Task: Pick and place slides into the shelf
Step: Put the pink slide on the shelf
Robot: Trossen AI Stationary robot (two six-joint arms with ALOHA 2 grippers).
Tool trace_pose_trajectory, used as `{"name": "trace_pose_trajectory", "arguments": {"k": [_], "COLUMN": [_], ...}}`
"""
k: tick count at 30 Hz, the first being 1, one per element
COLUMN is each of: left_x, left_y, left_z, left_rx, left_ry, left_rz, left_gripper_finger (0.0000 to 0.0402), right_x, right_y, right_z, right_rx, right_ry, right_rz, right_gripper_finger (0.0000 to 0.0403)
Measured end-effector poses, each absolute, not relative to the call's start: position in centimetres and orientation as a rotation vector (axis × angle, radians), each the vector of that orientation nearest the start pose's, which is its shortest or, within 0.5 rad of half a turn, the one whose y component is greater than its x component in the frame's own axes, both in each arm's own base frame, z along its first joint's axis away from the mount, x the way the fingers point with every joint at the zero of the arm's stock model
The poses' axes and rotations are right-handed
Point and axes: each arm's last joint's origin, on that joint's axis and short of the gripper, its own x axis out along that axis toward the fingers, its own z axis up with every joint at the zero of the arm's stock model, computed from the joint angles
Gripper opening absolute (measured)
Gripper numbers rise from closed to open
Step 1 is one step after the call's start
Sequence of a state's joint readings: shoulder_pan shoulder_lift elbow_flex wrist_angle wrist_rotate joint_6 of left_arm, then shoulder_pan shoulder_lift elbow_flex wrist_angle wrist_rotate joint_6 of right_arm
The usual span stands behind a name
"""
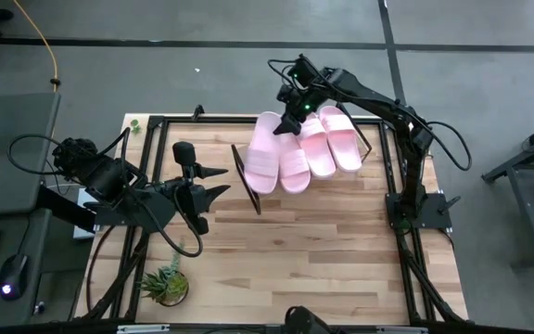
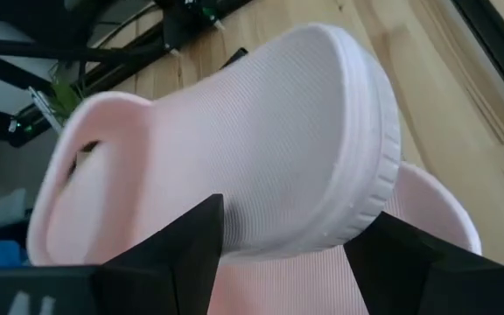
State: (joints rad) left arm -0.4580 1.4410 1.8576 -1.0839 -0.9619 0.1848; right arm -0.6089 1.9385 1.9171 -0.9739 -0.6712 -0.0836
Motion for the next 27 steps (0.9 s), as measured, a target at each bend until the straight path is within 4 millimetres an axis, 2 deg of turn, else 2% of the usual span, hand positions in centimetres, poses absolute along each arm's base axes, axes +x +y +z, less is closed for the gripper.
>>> {"name": "trace_pose_trajectory", "arguments": {"k": [5, 15, 20, 27], "left_x": [23.6, 23.6, 23.6, 23.6], "left_y": [-9.0, -9.0, -9.0, -9.0], "left_z": [46.7, 46.7, 46.7, 46.7], "left_rx": [0.608, 0.608, 0.609, 0.609], "left_ry": [0.556, 0.556, 0.556, 0.556], "left_rz": [0.441, 0.441, 0.441, 0.441], "left_gripper_finger": [0.0144, 0.0144, 0.0144, 0.0144], "right_x": [35.1, 35.5, 35.5, 35.4], "right_y": [-22.1, -21.3, -21.1, -21.1], "right_z": [33.1, 33.3, 33.3, 33.1], "right_rx": [0.507, 0.509, 0.52, 0.539], "right_ry": [0.753, 0.723, 0.727, 0.742], "right_rz": [0.085, 0.195, 0.205, 0.204], "right_gripper_finger": [0.0213, 0.0206, 0.0164, 0.0068]}}
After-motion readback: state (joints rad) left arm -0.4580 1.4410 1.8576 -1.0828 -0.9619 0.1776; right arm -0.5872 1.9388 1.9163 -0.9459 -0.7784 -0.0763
